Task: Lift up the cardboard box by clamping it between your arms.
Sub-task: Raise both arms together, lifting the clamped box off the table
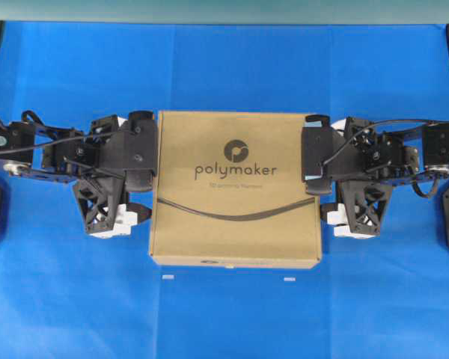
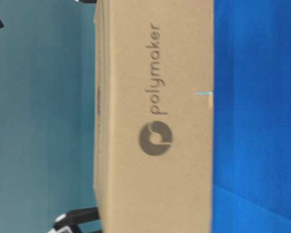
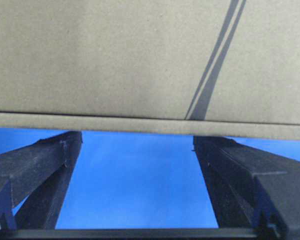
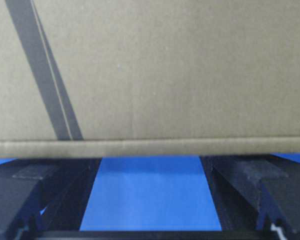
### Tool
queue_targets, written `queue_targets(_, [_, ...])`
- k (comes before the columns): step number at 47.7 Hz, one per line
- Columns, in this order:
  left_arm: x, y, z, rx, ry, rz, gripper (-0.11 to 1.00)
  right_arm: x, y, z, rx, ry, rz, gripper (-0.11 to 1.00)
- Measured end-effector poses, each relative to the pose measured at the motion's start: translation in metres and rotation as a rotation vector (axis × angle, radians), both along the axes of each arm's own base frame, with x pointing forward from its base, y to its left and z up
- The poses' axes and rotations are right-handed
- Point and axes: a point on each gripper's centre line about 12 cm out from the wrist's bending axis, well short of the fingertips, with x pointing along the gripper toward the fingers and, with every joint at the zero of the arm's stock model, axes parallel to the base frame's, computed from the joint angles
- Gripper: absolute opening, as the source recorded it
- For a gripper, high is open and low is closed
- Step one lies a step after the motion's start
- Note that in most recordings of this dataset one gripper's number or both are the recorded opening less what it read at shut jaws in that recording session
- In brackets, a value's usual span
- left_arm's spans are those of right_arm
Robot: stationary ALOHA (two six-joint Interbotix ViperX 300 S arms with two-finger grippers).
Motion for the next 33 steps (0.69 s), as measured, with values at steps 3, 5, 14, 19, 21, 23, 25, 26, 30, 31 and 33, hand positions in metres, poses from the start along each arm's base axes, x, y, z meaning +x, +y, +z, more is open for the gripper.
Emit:
queue_targets(3, [0.001,0.0,0.005,0.0,0.0,0.0,0.86,0.0,0.0,0.002,-0.001,0.009,0.001,1.0])
queue_targets(5, [0.002,0.0,0.008,0.0,0.0,0.001,0.86,0.001,0.0,0.005,-0.001,0.011,0.003,1.0])
queue_targets(14, [0.004,-0.001,0.02,0.001,0.008,-0.002,0.86,0.003,0.001,0.019,0.002,0.028,0.005,1.0])
queue_targets(19, [0.005,-0.001,0.025,0.002,0.015,-0.003,0.86,0.004,0.001,0.027,0.002,0.032,0.007,1.0])
queue_targets(21, [0.004,-0.001,0.028,0.002,0.015,-0.003,0.86,0.005,0.001,0.03,0.001,0.032,0.008,1.0])
queue_targets(23, [0.004,-0.001,0.03,0.003,0.016,-0.005,0.86,0.005,0.002,0.033,0.003,0.035,0.009,1.0])
queue_targets(25, [0.004,-0.001,0.034,0.003,0.012,-0.005,0.86,0.005,0.002,0.036,0.003,0.037,0.01,1.0])
queue_targets(26, [0.003,-0.001,0.036,0.004,0.011,-0.005,0.86,0.004,0.002,0.038,0.001,0.037,0.012,1.0])
queue_targets(30, [0.002,-0.001,0.044,0.003,0.002,-0.004,0.86,0.003,0.002,0.047,0.001,0.035,0.012,1.0])
queue_targets(31, [0.002,-0.001,0.047,0.003,-0.003,-0.004,0.86,0.002,0.002,0.049,0.001,0.035,0.012,1.0])
queue_targets(33, [0.001,-0.001,0.052,0.003,-0.011,-0.004,0.86,0.001,0.003,0.052,0.002,0.038,0.011,1.0])
